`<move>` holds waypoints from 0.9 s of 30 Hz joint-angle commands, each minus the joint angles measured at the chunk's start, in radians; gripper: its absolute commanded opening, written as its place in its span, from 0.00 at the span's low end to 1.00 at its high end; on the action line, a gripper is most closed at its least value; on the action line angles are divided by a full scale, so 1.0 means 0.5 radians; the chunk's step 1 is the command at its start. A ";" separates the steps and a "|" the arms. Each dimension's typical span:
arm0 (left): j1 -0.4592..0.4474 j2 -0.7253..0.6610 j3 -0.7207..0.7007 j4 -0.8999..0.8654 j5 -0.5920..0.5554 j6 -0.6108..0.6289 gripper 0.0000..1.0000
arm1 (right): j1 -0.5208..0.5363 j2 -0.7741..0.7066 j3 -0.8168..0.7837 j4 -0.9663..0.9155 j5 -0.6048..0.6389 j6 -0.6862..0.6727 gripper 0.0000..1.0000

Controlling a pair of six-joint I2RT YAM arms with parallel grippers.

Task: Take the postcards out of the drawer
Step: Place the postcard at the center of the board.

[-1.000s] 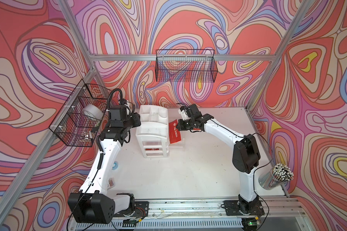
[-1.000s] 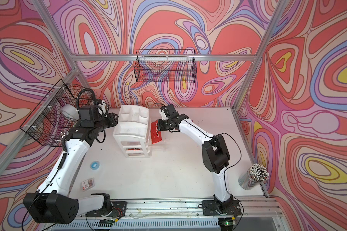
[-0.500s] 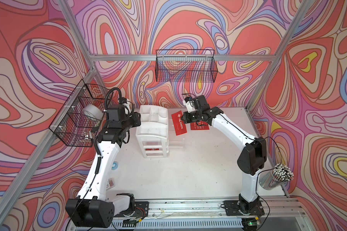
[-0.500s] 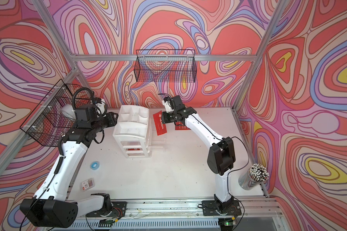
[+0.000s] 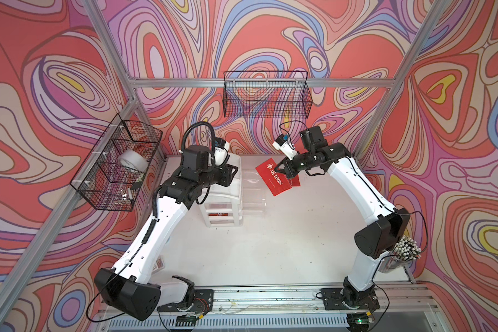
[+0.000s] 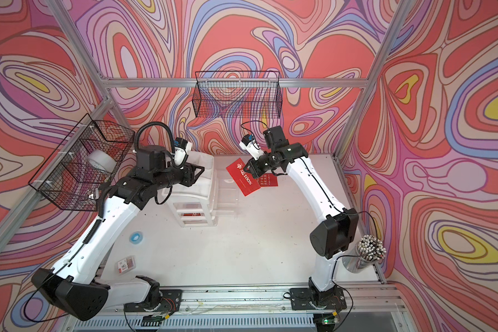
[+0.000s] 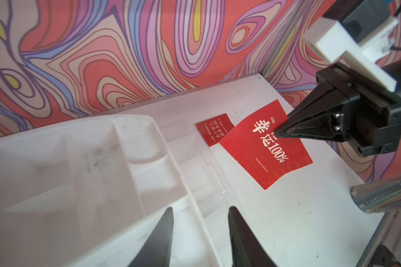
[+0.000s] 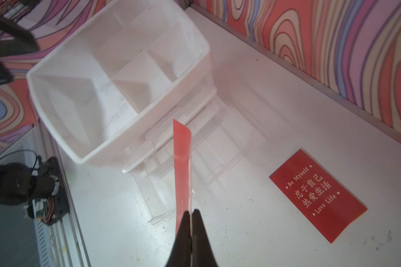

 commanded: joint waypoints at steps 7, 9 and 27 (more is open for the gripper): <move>-0.210 0.136 0.135 -0.121 0.325 0.342 0.43 | 0.006 -0.025 0.059 -0.367 -0.417 -0.543 0.00; -0.242 0.158 0.143 -0.145 0.328 0.383 0.43 | 0.005 -0.025 0.062 -0.401 -0.459 -0.602 0.00; -0.265 0.359 0.314 -0.393 0.707 0.566 0.42 | 0.007 -0.105 -0.026 -0.378 -0.637 -0.869 0.00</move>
